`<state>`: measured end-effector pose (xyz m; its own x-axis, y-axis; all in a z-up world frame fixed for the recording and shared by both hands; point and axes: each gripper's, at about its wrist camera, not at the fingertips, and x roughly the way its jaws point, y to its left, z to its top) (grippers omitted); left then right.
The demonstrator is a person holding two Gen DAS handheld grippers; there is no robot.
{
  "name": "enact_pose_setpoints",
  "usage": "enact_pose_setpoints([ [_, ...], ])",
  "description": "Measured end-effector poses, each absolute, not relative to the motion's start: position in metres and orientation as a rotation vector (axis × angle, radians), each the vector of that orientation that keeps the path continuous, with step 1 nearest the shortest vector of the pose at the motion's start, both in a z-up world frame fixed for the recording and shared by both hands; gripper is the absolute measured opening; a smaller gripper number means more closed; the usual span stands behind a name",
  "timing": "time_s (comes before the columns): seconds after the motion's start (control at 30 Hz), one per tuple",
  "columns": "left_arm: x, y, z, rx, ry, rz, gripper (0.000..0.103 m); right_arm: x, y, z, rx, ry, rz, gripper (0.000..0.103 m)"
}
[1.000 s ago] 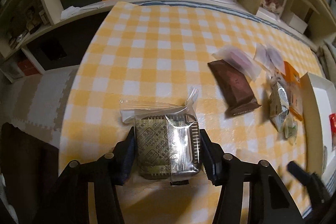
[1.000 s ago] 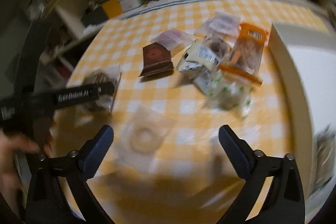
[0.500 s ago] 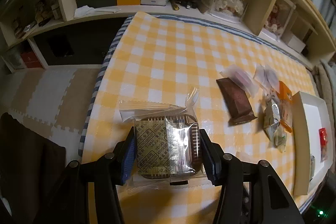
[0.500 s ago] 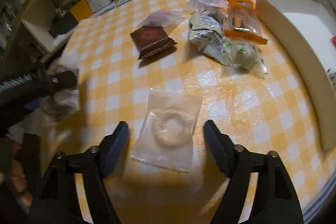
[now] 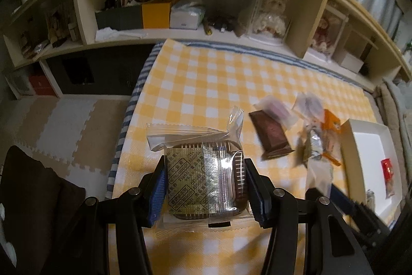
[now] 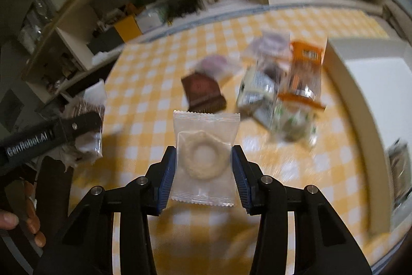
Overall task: Organize snacks
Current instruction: 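Carry both packets into the tray beside the red packet and release them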
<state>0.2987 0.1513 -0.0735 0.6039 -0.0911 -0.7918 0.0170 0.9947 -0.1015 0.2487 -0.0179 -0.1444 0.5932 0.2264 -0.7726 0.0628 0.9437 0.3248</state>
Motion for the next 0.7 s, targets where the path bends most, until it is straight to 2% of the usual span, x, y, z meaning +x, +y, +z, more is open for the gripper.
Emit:
enact_pose_setpoints([
  [0.7, 0.224, 0.087, -0.003, -0.030, 0.782, -0.110, 0.054, 0.236, -0.117, -0.052, 0.210, 0.798, 0.120, 0.044],
])
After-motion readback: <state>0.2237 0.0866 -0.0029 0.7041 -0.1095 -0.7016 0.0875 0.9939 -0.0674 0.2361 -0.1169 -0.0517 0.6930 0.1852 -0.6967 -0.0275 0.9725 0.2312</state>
